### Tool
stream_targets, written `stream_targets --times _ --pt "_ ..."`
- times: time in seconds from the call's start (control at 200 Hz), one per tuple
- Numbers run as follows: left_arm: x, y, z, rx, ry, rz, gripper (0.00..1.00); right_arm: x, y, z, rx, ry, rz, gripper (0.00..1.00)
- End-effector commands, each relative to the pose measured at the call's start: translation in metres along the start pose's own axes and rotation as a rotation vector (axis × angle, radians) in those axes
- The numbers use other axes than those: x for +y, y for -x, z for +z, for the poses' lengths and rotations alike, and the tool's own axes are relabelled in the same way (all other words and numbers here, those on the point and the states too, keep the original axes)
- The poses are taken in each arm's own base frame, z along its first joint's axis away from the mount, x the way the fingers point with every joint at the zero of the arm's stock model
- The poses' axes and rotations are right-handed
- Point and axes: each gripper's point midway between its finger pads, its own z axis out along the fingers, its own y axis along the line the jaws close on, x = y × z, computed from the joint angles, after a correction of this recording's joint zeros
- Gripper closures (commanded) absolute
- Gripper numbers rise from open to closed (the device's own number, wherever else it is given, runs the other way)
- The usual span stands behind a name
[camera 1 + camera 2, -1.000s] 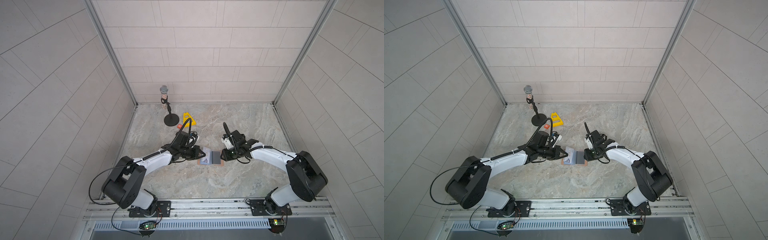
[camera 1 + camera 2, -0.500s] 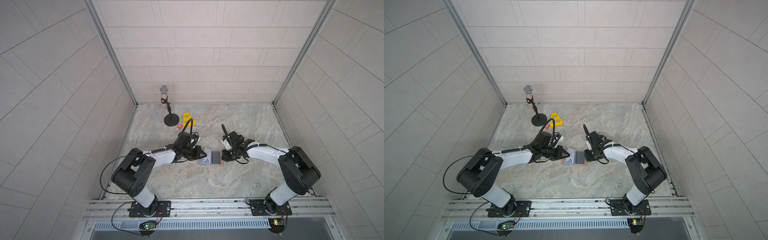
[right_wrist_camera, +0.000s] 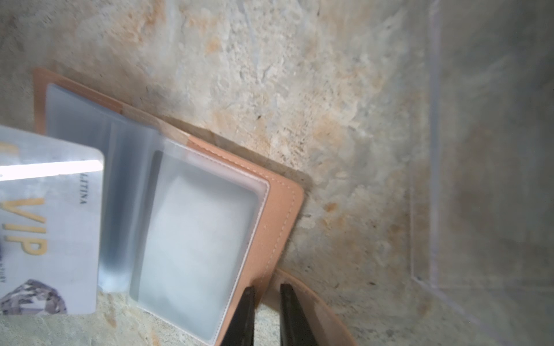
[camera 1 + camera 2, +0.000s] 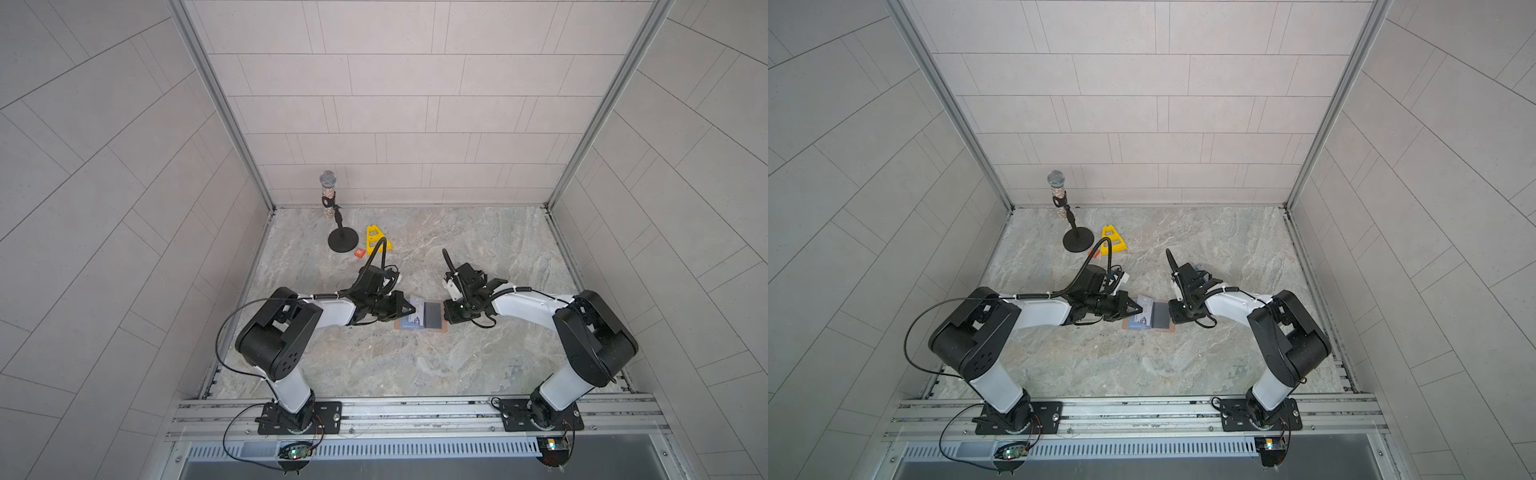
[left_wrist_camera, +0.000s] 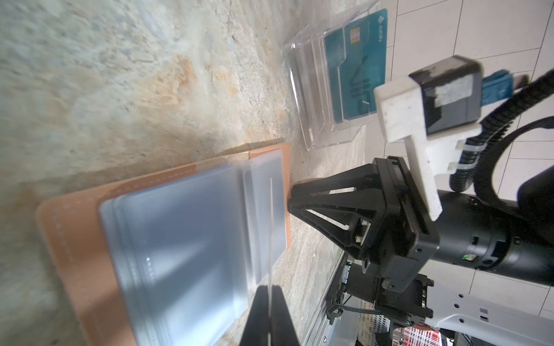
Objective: Insert credit cards into a card holder
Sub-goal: Insert the credit card into the card slot.
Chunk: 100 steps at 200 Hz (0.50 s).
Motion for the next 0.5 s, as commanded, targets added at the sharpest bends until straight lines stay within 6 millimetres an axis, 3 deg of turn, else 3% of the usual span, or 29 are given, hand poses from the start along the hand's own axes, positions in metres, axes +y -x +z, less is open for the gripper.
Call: stream_targets --times 0.0,0.495 --pt "0.0 0.003 0.003 -0.011 -0.022 0.004 1.0 -0.009 -0.013 0.01 0.042 -0.043 -0.001 0.82" --pt "0.013 0.002 0.014 -0.015 -0.032 -0.03 1.0 -0.008 -0.013 0.01 0.043 -0.046 -0.007 0.83"
